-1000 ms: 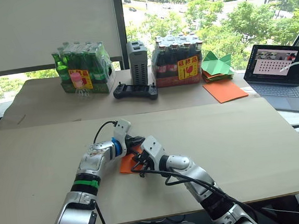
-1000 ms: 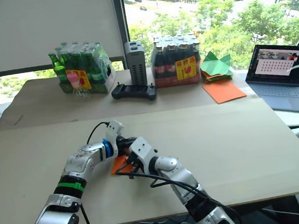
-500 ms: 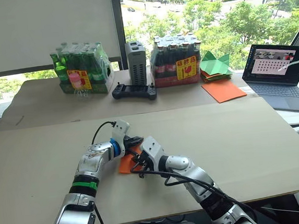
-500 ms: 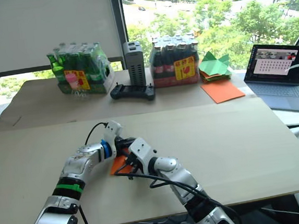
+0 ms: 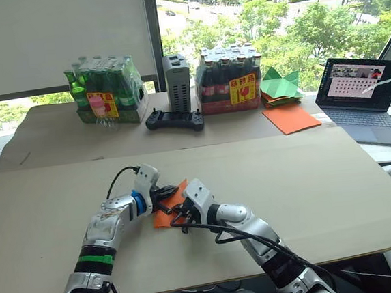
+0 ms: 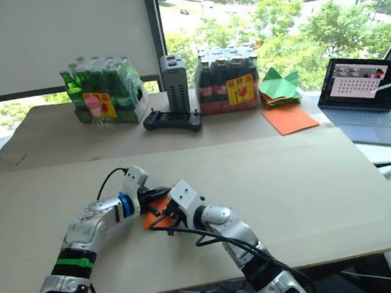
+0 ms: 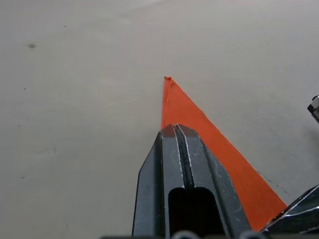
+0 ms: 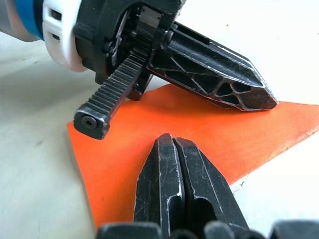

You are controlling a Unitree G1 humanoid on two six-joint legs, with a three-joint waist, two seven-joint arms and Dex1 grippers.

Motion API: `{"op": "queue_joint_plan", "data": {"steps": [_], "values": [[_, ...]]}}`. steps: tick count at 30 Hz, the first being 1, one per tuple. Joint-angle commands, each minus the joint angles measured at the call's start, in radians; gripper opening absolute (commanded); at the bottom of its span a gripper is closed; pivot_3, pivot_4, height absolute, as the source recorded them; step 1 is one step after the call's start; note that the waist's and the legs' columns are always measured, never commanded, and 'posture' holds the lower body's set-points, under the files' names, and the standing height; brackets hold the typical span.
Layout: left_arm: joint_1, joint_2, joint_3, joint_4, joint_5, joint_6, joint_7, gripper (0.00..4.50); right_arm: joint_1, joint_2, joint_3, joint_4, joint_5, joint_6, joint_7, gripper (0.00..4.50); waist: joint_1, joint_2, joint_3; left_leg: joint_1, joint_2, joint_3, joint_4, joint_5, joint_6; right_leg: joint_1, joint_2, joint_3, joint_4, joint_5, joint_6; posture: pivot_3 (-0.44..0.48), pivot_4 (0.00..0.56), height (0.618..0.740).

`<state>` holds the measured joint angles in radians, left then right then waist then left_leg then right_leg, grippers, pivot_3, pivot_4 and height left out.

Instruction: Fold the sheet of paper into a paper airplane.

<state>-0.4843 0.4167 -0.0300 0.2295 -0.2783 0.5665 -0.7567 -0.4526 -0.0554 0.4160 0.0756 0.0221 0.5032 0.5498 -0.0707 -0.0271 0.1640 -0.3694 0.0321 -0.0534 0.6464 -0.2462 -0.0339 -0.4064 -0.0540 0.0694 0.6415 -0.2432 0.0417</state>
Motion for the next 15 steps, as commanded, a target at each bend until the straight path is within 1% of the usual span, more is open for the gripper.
{"op": "queue_joint_plan", "data": {"steps": [1,15], "values": [[0.046,0.026,0.008,0.006,0.013,0.041,0.021,0.00,0.015,-0.006,0.009,0.002,-0.002,0.025,0.006,0.02,-0.001,0.000,0.000,0.000,0.000,0.000,0.000,0.000,0.000,0.000,0.000,0.000,0.000,0.000,0.000,0.000,0.150,0.740],[0.120,0.048,0.043,-0.059,-0.002,0.072,0.036,0.00,0.016,-0.013,0.009,0.000,-0.002,0.026,0.015,0.02,-0.001,0.000,0.000,0.001,0.000,0.000,0.000,0.000,0.000,0.001,0.000,0.000,0.000,0.000,0.000,0.000,0.150,0.740]]}}
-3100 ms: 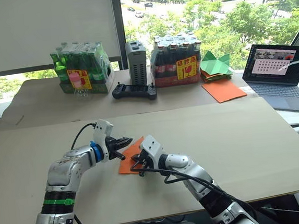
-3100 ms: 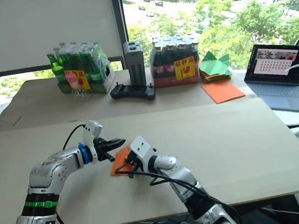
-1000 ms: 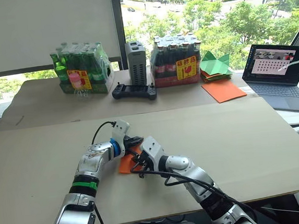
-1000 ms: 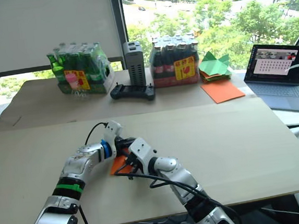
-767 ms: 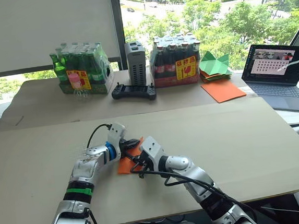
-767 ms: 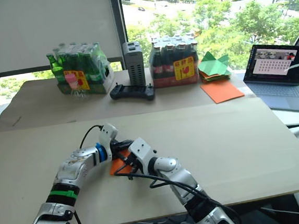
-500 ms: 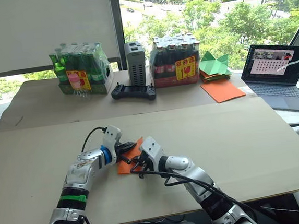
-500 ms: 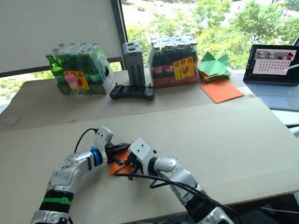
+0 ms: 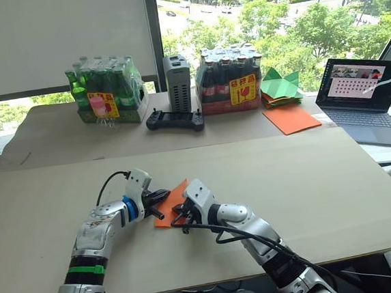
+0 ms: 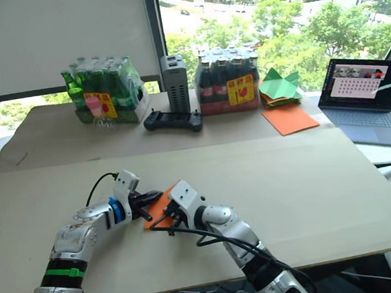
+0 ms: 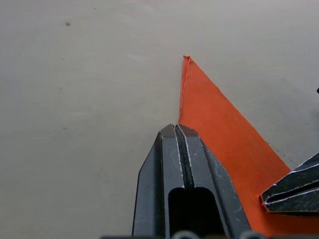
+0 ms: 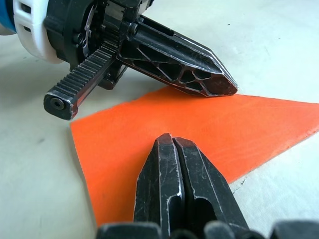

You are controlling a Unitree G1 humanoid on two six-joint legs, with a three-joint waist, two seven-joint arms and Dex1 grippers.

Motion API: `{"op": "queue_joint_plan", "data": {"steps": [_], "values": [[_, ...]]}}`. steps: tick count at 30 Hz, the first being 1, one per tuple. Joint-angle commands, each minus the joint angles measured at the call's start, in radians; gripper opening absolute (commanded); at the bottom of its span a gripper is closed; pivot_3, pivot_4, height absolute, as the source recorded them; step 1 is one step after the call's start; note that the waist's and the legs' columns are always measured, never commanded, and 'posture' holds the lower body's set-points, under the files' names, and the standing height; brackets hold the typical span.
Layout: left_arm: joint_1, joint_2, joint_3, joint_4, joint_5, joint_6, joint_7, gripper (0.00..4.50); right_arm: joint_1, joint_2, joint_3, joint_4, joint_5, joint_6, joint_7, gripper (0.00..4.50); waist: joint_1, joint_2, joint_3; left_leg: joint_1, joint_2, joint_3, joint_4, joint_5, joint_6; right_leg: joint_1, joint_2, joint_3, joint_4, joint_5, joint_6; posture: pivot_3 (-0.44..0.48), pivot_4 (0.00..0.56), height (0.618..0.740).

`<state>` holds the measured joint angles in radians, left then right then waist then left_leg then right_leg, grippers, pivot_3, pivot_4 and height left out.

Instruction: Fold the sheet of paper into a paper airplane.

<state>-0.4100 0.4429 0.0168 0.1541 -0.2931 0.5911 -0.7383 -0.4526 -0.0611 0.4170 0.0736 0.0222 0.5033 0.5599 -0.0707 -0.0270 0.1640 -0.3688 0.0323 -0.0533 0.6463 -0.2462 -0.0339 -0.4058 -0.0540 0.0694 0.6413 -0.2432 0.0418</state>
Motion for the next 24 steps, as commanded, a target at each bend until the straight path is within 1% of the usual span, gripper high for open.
{"op": "queue_joint_plan", "data": {"steps": [1,11,15,18,21,24], "values": [[0.052,0.023,-0.003,0.010,0.011,0.049,0.018,0.00,0.016,-0.007,0.008,0.001,-0.002,0.026,0.005,0.02,-0.001,0.000,0.000,0.000,0.000,0.000,0.000,0.000,0.000,0.000,0.000,0.000,0.000,0.000,0.000,0.000,0.150,0.740],[0.118,0.040,-0.005,-0.078,-0.024,0.091,0.020,0.00,0.012,-0.008,0.012,0.006,-0.004,0.024,0.011,0.02,0.000,0.000,0.000,0.000,0.000,0.000,0.000,0.000,0.000,0.000,0.000,0.000,0.000,0.000,0.000,0.000,0.150,0.740],[0.147,0.055,0.013,-0.112,-0.039,0.104,0.020,0.00,0.012,-0.008,0.013,0.008,-0.004,0.023,0.011,0.02,0.000,0.000,0.000,0.000,0.000,0.000,0.000,0.000,0.000,0.000,0.000,0.000,0.000,0.000,0.000,0.000,0.150,0.740],[0.139,0.052,0.075,-0.135,-0.099,0.133,0.024,0.00,0.014,-0.007,0.013,0.006,-0.004,0.025,0.010,0.02,0.001,0.000,0.000,0.000,0.000,0.000,0.000,0.000,0.000,0.000,0.000,0.000,0.000,0.000,0.000,0.000,0.150,0.740],[0.099,0.049,0.200,-0.156,-0.253,0.230,-0.004,0.00,0.015,-0.005,0.011,0.004,-0.003,0.023,0.008,0.02,-0.001,0.000,0.000,0.000,0.000,0.000,0.000,0.000,0.000,0.000,0.000,0.000,0.000,0.000,0.000,0.000,0.150,0.740],[0.081,0.070,0.251,-0.152,-0.323,0.288,-0.021,0.00,0.016,-0.002,0.010,0.001,-0.002,0.022,0.005,0.02,0.001,0.000,0.000,-0.001,0.000,0.000,0.000,0.000,0.000,-0.002,0.000,0.000,0.000,0.000,0.000,0.000,0.150,0.740]]}}
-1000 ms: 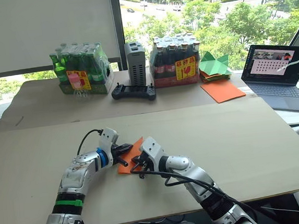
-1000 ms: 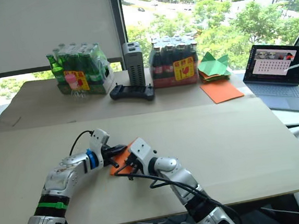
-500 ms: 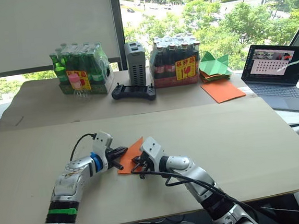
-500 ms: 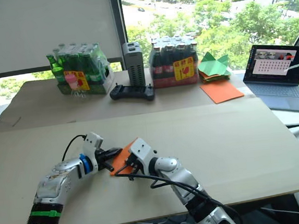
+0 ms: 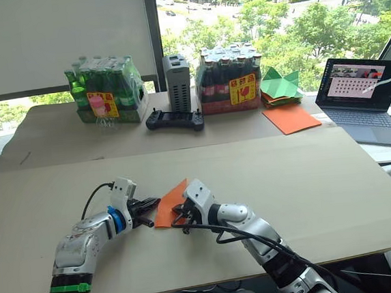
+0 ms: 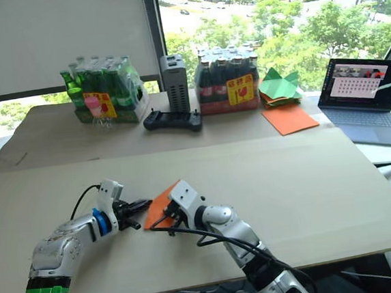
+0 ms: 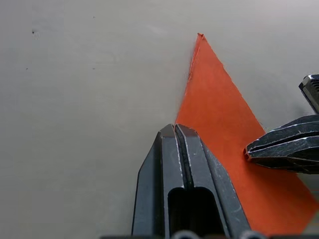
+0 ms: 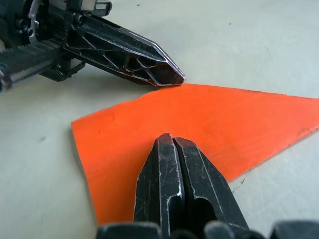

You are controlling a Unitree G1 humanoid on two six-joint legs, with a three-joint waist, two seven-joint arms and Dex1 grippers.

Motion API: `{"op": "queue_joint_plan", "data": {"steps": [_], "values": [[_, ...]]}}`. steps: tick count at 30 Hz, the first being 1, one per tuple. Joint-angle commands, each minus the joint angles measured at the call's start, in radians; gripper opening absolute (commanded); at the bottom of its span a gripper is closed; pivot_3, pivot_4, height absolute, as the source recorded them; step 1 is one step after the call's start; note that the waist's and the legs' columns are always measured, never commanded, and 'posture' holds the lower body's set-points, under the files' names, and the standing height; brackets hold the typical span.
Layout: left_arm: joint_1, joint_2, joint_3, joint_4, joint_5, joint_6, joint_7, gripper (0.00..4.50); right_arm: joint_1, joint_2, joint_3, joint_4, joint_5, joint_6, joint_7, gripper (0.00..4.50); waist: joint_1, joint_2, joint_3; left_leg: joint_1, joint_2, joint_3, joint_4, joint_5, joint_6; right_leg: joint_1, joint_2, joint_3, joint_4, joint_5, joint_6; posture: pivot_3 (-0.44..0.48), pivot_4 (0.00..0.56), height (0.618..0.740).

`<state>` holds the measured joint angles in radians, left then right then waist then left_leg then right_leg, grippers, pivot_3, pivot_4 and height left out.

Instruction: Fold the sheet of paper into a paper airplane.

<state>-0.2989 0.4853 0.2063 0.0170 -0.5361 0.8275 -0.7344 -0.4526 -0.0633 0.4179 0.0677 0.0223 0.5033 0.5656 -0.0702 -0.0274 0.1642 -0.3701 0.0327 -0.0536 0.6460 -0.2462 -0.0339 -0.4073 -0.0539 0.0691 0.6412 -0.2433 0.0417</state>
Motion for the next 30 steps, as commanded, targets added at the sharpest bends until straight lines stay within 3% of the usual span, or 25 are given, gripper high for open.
{"op": "queue_joint_plan", "data": {"steps": [1,11,18,28,30], "values": [[-0.033,0.036,0.068,-0.010,-0.090,0.063,-0.030,0.00,0.015,0.001,0.008,0.007,-0.002,0.021,-0.002,0.02,0.000,0.000,0.000,0.000,0.000,0.000,0.000,0.000,0.000,0.000,0.000,0.000,0.000,0.000,0.000,0.000,0.150,0.740],[-0.052,0.095,0.062,-0.009,-0.143,0.110,-0.073,0.00,0.009,0.029,-0.045,-0.057,0.039,-0.010,-0.016,0.02,0.001,-0.001,0.001,-0.001,0.000,0.000,0.000,0.000,0.000,-0.001,0.000,0.000,0.000,0.000,0.000,0.000,0.150,0.740],[-0.064,0.100,0.044,-0.026,-0.166,0.136,-0.080,0.00,0.003,0.041,-0.123,-0.167,0.091,-0.015,-0.047,0.02,0.002,-0.001,0.001,-0.017,0.000,-0.001,0.000,0.003,-0.004,-0.018,0.000,0.000,0.004,0.001,-0.001,0.000,0.150,0.740],[-0.112,0.102,0.038,-0.006,-0.203,0.173,-0.107,0.00,0.033,-0.016,-0.163,-0.280,0.115,0.006,-0.055,0.02,0.005,-0.001,0.001,-0.017,-0.001,0.000,0.000,0.003,-0.004,-0.018,-0.001,0.000,0.004,0.001,-0.001,0.000,0.150,0.740],[-0.121,0.105,0.036,0.001,-0.213,0.179,-0.115,0.58,0.039,-0.024,-0.165,-0.278,0.114,0.006,-0.060,0.00,0.005,-0.001,0.001,-0.017,-0.001,0.000,0.000,0.003,-0.004,-0.018,-0.001,0.000,0.003,0.001,-0.001,0.000,0.150,0.740]]}}
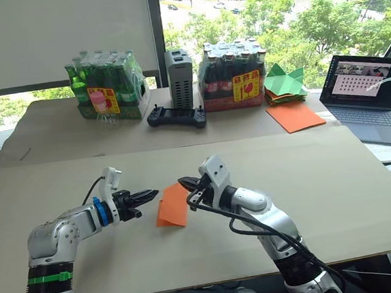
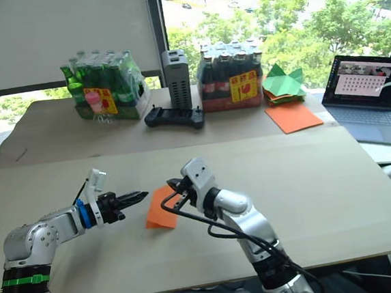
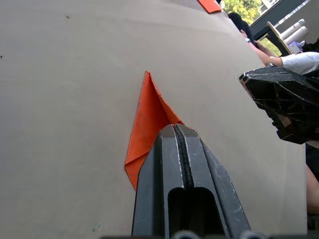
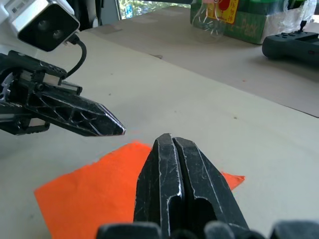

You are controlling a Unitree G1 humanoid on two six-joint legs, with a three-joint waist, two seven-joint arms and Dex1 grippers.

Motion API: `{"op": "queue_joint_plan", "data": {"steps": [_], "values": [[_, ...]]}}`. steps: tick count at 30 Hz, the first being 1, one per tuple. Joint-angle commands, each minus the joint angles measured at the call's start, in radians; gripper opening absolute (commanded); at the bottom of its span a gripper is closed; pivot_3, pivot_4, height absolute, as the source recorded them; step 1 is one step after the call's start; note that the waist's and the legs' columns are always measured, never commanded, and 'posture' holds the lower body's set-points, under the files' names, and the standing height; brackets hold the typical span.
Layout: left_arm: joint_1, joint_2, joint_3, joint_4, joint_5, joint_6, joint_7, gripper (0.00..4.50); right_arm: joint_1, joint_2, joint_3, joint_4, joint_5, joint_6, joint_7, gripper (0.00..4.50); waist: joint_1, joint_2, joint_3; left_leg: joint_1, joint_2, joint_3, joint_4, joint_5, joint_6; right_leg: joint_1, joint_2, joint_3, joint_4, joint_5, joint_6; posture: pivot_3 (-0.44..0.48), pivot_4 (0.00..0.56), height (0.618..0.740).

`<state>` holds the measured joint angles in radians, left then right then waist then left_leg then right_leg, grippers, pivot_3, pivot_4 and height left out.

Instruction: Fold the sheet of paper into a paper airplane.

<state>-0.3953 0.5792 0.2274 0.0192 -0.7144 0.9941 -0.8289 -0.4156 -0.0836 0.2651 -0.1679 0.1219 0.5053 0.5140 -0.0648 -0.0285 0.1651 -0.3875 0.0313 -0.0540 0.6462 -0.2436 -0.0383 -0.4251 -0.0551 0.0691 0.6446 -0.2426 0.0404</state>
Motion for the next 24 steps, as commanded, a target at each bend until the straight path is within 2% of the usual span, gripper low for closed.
{"op": "queue_joint_plan", "data": {"steps": [1,6,24], "values": [[-0.029,0.015,0.011,0.003,-0.033,0.013,-0.024,0.80,0.004,-0.006,-0.013,-0.039,0.015,0.004,-0.012,0.00,-0.001,0.000,0.000,0.000,0.000,0.000,0.000,0.000,0.000,0.000,0.000,0.000,0.000,0.000,0.000,0.000,0.150,0.740],[-0.059,0.034,-0.016,0.028,-0.019,0.019,-0.036,2.46,0.014,-0.012,-0.010,-0.034,0.012,0.003,-0.025,0.00,-0.005,0.000,0.000,0.001,0.000,0.000,0.000,0.000,0.000,0.000,0.001,0.000,0.001,0.000,0.000,0.000,0.150,0.740],[-0.151,0.055,-0.156,0.181,0.036,0.001,-0.154,2.46,0.021,-0.019,-0.007,-0.038,0.009,0.004,-0.046,0.00,-0.002,0.000,0.000,0.000,0.000,0.000,0.001,0.000,0.000,0.000,0.000,0.000,0.001,0.000,0.000,0.000,0.150,0.740]]}}
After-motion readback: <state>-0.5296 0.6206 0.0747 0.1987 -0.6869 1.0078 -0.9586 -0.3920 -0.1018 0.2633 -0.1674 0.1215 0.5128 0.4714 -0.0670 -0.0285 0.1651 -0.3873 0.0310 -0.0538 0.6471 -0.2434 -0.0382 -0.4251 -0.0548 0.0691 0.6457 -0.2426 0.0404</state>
